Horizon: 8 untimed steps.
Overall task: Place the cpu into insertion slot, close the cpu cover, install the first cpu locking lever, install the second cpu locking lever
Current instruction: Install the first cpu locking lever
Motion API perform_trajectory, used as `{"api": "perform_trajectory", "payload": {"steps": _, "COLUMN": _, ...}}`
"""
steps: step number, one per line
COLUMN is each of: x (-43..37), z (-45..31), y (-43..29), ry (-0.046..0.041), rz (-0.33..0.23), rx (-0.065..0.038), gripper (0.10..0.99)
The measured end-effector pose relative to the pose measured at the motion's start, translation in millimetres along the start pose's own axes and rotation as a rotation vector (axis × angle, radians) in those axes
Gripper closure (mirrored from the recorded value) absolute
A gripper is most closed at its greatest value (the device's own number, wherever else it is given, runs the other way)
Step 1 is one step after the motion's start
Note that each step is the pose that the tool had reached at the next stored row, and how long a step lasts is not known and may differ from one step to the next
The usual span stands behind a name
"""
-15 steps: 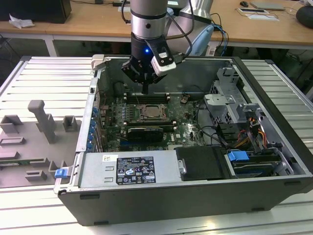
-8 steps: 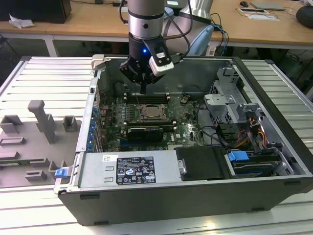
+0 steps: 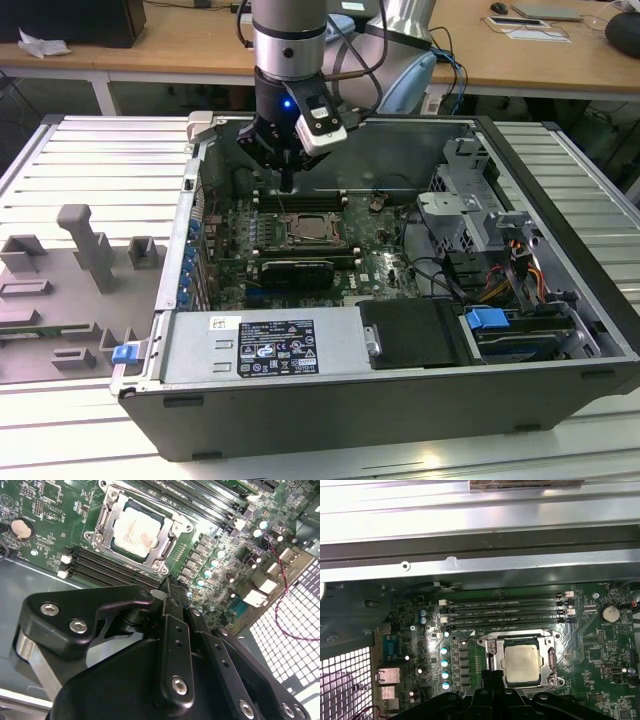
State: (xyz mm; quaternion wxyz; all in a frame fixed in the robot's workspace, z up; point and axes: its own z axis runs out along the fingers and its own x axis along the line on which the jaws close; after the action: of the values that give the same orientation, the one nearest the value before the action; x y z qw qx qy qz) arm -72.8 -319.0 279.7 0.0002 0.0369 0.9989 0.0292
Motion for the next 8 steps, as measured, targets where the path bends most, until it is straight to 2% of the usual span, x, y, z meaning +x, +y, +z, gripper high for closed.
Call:
{"api": "perform_trajectory", "payload": {"steps": 3, "x": 2.6, "z": 0.1, "y": -0.2, "ry": -0.0001, "rz": 0.000, "rx": 0.000, "gripper": 0.980}}
{"api": "perform_trajectory", "payload": {"steps": 8, "x": 17.4, "z": 2.1, "y": -1.4, "ry": -0.0048, "rz": -0.001, "rx": -0.001, "gripper": 0.980}}
